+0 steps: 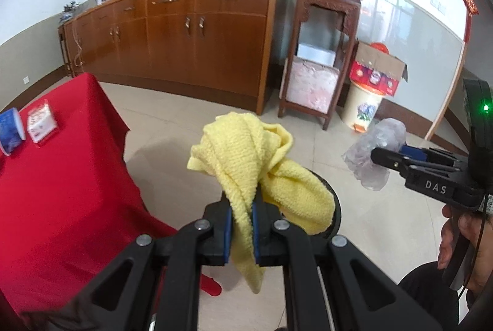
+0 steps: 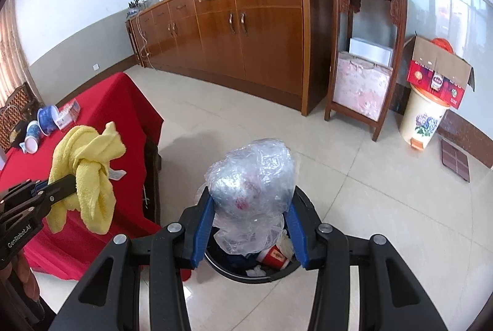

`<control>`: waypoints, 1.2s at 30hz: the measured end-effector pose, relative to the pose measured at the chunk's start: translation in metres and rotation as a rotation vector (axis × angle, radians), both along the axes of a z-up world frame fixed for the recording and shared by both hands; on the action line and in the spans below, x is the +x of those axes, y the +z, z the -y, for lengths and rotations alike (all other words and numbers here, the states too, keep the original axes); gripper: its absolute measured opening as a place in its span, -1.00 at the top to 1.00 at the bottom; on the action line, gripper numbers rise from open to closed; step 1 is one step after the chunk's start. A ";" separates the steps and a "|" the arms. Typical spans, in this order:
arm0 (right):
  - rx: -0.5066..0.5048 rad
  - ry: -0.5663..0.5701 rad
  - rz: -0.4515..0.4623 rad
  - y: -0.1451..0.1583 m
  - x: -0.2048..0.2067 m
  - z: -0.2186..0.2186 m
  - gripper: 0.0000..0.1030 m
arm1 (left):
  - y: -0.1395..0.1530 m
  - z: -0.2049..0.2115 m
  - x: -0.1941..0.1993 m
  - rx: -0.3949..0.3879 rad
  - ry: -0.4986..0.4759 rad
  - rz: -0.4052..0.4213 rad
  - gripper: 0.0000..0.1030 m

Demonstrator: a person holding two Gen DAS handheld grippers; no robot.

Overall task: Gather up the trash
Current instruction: 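Carry the plastic bag and yellow towel over the black bucket, then open both tools to drop the bag and towel into the bucket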

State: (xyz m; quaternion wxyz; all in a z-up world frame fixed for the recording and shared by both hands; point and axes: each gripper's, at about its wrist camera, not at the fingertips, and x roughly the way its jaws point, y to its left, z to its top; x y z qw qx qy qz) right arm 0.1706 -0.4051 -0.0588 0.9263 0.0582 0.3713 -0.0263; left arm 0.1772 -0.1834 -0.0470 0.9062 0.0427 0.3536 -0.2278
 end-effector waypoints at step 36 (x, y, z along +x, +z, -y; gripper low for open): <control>-0.145 0.213 -0.452 -0.210 0.085 0.039 -0.90 | -0.130 0.067 0.061 0.044 0.030 -0.270 -0.70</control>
